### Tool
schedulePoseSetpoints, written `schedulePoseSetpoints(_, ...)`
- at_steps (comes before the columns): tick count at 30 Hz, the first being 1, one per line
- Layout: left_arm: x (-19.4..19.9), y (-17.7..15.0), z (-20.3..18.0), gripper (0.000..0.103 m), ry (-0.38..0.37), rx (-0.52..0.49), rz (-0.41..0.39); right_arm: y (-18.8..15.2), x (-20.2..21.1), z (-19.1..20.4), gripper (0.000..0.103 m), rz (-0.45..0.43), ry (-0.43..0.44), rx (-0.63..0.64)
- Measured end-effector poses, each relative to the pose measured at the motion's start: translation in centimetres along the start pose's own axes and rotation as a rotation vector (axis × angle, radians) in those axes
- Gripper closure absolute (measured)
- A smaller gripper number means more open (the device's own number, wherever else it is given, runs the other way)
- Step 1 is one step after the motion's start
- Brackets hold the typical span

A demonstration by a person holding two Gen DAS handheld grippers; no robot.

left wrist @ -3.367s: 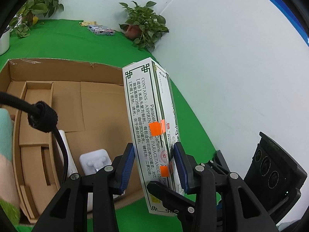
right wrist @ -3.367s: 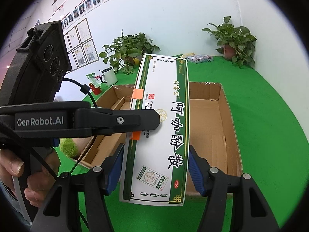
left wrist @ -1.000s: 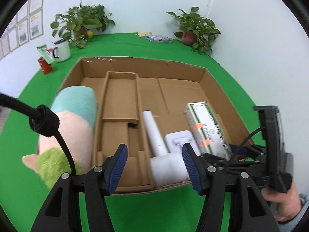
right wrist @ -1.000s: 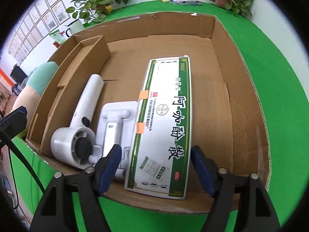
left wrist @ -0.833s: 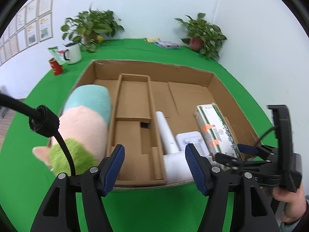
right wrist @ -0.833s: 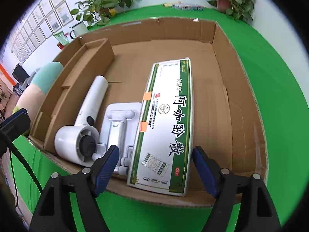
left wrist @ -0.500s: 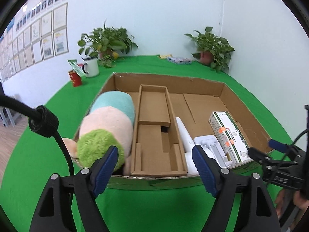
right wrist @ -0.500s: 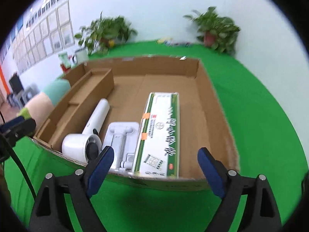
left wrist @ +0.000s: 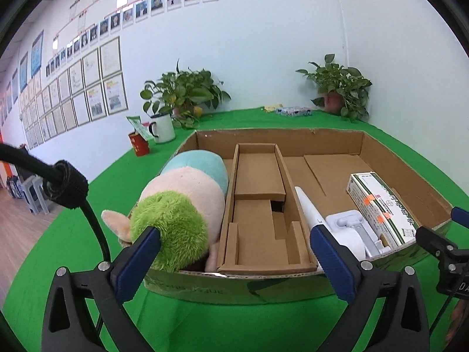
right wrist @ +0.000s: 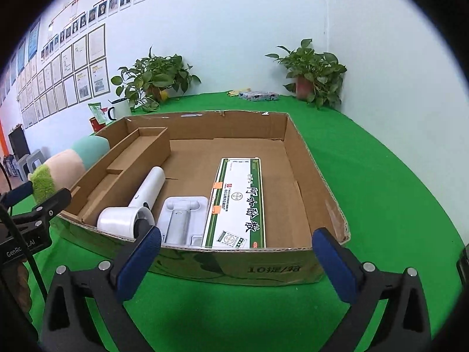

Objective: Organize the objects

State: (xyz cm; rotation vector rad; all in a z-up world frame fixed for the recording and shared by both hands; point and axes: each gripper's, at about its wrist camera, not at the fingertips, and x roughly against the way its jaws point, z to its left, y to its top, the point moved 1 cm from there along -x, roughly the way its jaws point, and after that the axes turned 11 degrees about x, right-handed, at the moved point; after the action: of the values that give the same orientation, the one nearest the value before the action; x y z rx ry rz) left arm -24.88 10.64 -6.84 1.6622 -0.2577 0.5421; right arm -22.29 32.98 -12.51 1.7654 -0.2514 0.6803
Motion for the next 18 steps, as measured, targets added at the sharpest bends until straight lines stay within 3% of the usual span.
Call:
schedulePoseSetpoints(2, -0.5, -0.4, -0.5, 0.001, 0.021, -0.013, -0.024, -0.1, -0.3, 0.4, 0.000, -0.021, -0.037, 0.021)
schedulePoseSetpoints(7, -1.6, -1.1, -1.1, 0.001, 0.020, -0.036, -0.001, -0.3, -0.7, 1.3, 0.000, -0.058, -0.074, 0.033)
schedulePoseSetpoints(18, -3.0, -1.8, -0.9, 0.000, -0.004, -0.002, 0.042, -0.5, -0.6, 1.2, 0.000, -0.077, -0.066, 0.032)
